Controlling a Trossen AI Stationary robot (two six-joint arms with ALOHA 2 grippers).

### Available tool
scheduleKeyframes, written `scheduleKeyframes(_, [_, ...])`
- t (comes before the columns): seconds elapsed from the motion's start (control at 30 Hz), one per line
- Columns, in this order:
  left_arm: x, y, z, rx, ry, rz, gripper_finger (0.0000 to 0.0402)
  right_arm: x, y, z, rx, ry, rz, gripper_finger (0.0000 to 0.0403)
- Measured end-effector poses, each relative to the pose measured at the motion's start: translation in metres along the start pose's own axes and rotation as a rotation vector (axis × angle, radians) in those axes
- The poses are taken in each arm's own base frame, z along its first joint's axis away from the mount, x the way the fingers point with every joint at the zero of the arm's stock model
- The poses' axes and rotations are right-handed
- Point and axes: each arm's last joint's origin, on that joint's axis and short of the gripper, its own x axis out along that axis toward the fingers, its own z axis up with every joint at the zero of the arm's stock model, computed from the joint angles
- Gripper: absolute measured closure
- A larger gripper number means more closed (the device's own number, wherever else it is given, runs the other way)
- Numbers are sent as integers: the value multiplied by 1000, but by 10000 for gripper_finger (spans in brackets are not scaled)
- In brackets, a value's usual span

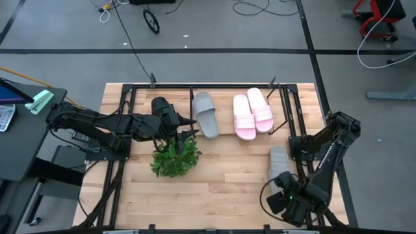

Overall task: Pick and place slides into the shelf
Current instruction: Put the gray slide on the shelf

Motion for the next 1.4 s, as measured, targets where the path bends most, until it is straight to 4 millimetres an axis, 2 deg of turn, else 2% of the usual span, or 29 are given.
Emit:
scheduleKeyframes(0.3, [0,-1,0,1,5,-26,230,-9,-11,23,12,-32,-162,232])
scheduleKeyframes(0.6, [0,-1,0,9,6,-27,230,-15,-20,32,68,-12,-136,211])
scheduleKeyframes(0.77, [0,-1,-1,10,8,-26,230,-7,-18,31,61,7,-54,174])
scheduleKeyframes(0.93, [0,-1,-1,11,9,-26,230,7,-12,30,-19,26,19,108])
scheduleKeyframes(1.17, [0,0,-2,18,22,-24,230,25,-16,36,-30,31,-33,14])
scheduleKeyframes(1.4, [0,0,-3,21,29,-22,230,39,-9,43,-102,94,1,18])
